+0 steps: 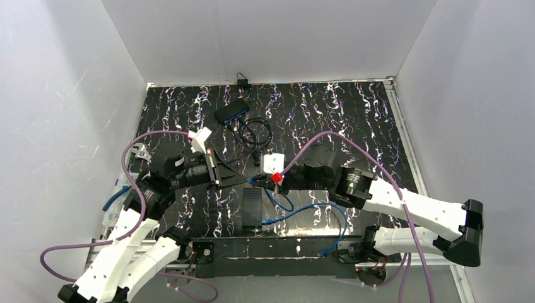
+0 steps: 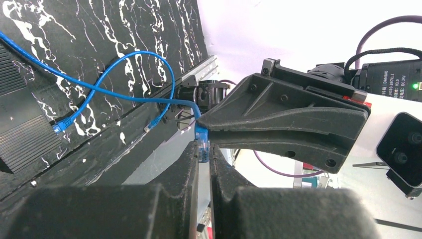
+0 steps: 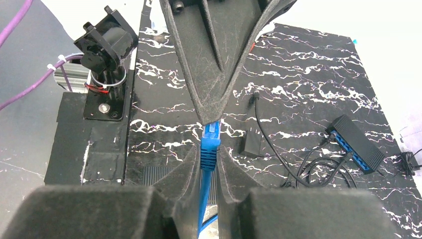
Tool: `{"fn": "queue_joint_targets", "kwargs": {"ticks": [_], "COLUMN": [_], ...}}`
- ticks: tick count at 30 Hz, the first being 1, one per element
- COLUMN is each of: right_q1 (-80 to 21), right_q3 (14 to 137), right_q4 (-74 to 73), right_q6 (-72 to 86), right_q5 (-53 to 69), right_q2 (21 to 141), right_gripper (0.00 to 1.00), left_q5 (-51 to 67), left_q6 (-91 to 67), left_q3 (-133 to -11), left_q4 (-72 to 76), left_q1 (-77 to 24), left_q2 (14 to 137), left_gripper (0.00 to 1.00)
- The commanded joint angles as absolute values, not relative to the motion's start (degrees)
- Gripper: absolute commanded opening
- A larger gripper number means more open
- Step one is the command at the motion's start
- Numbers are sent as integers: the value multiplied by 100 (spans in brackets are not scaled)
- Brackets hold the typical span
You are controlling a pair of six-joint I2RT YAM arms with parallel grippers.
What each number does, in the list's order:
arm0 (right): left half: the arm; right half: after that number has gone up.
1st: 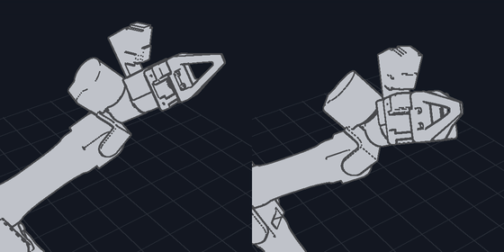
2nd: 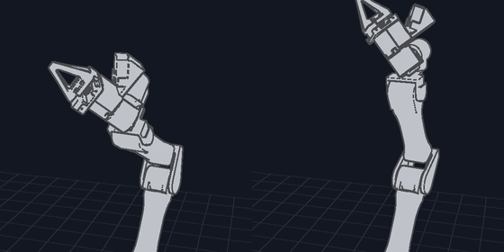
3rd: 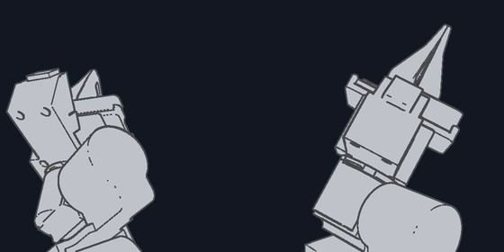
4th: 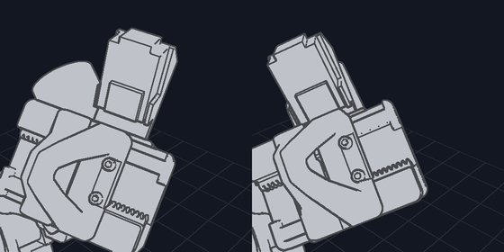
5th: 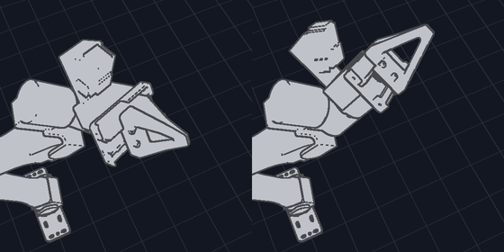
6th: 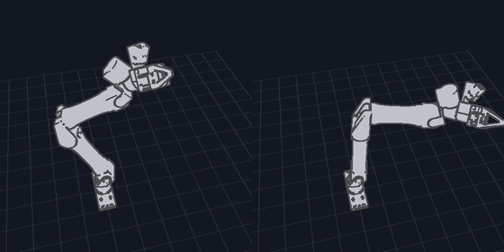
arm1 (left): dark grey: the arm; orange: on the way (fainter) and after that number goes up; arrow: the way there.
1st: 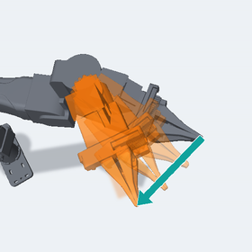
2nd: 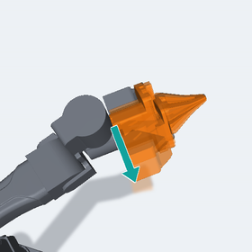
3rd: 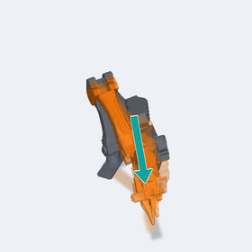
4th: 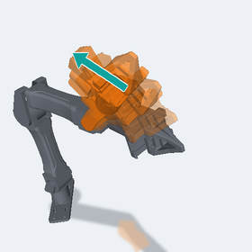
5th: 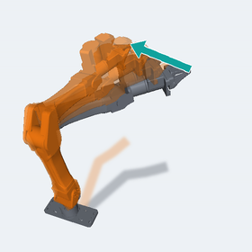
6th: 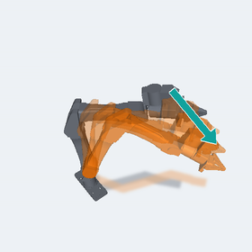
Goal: Insert the plug into the switch port
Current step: Pick up the connector from the center of the board.
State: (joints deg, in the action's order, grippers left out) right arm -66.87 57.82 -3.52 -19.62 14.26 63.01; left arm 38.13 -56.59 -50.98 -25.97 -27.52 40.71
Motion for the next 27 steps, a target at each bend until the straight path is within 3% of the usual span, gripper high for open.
{"fn": "queue_joint_targets", "kwargs": {"ticks": [1,7,14,24,27], "right_q1": [-6704,-6708,-6697,-6220,-5995], "right_q3": [5957,5950,5755,5730,5884], "right_q4": [-186,-181,-237,-493,-551], "right_q6": [-1933,-1900,-2129,-3021,-3405], "right_q5": [1390,1321,822,-671,-1331], "right_q2": [6386,6364,6118,5808,5711], "right_gripper": [1,1,1,1,1], "left_q5": [3934,3963,3657,3179,3104], "left_q6": [-5664,-5669,-5454,-4864,-4703], "left_q3": [-5208,-5169,-5249,-5561,-5620], "left_q4": [-2520,-2369,-2604,-3251,-3410], "left_q1": [-2742,-2742,-2742,-2742,-2742], "left_q2": [3958,3919,3883,3945,3978], "left_gripper": [0,2,50,97,98]}}
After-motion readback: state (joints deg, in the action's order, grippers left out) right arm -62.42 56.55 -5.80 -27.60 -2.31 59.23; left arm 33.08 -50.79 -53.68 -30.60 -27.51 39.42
